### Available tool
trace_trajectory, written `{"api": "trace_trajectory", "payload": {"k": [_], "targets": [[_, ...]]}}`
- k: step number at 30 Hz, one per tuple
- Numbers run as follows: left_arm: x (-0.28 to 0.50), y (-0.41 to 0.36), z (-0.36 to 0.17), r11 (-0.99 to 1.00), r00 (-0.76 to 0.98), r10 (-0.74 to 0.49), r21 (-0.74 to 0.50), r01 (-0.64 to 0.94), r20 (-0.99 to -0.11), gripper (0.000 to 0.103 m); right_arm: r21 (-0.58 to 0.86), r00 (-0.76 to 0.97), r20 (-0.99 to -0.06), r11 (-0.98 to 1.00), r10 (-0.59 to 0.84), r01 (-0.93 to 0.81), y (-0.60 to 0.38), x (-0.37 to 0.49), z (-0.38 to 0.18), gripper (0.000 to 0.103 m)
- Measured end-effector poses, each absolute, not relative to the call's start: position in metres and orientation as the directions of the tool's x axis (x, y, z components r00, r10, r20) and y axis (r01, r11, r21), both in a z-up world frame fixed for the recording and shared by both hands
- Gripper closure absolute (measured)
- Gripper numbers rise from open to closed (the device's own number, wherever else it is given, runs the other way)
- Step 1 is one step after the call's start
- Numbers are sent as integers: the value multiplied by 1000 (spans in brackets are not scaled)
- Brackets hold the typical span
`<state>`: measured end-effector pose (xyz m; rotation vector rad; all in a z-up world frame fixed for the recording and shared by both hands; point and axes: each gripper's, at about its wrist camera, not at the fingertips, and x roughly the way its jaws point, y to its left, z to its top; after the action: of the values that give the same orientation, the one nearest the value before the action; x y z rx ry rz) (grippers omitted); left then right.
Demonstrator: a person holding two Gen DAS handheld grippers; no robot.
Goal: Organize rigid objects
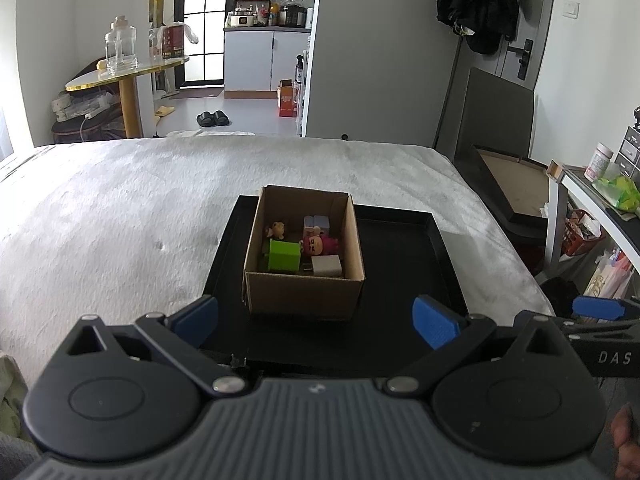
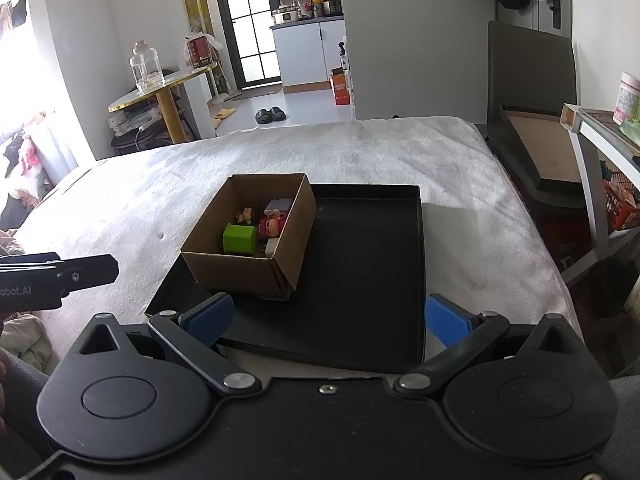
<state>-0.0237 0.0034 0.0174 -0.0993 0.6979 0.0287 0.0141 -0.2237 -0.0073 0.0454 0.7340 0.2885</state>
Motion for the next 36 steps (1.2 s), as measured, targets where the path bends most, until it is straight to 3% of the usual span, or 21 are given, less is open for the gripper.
{"api": "trace_trajectory", "payload": {"k": [36], "targets": [[-24, 8, 14, 994, 760, -1, -86, -72, -650, 0, 138, 706, -651, 958, 278, -250, -221, 14, -5, 0]]}}
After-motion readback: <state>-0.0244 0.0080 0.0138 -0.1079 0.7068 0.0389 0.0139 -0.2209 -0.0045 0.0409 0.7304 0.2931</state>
